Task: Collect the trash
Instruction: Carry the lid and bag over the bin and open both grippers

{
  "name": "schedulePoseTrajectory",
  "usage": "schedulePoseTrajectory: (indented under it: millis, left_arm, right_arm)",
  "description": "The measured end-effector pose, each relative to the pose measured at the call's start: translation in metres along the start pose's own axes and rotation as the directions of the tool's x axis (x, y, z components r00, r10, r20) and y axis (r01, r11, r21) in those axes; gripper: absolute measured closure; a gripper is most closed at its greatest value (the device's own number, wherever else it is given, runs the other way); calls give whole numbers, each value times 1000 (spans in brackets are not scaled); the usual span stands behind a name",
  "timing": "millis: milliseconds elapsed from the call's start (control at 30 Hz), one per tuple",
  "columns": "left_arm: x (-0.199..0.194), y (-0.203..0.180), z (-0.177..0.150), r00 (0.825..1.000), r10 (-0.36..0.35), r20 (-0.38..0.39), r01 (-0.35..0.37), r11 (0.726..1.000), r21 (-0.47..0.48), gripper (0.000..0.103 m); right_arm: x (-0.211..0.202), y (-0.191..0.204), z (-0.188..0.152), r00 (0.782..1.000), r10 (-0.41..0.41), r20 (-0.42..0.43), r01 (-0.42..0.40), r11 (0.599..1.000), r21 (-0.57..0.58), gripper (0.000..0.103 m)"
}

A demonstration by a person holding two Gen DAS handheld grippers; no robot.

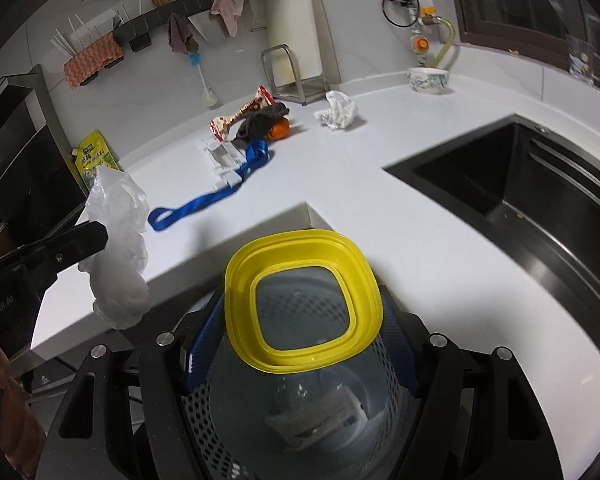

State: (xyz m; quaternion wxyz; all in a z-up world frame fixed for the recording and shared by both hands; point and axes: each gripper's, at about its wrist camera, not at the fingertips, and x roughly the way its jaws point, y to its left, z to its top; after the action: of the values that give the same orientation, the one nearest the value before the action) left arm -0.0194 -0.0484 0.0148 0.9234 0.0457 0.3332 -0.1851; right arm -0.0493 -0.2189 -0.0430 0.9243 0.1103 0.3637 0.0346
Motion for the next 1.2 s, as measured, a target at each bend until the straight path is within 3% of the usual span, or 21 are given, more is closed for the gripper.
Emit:
schedulePoseTrajectory:
  millis: [500, 1067, 1133, 1200]
  left_arm:
    - [18, -12, -55, 992, -11, -129, 14, 1000, 22, 93]
    - [34, 1, -70, 978, -18, -209, 12, 1000, -28, 92]
    - [34, 2, -70, 978, -17, -206, 10, 999, -32, 91]
    - [33, 0, -70, 979, -7, -203, 3, 1000, -22, 78]
  right_arm:
    - [-6, -13, -50, 998, -1, -65, 4, 999, 45, 34]
    - [13, -11, -61, 994, 9, -112, -3, 999, 50, 33]
    - [14, -12, -61, 993, 8, -116, -2, 999, 50, 33]
    - [14, -12, -61, 993, -1, -114, 6, 999, 47, 33]
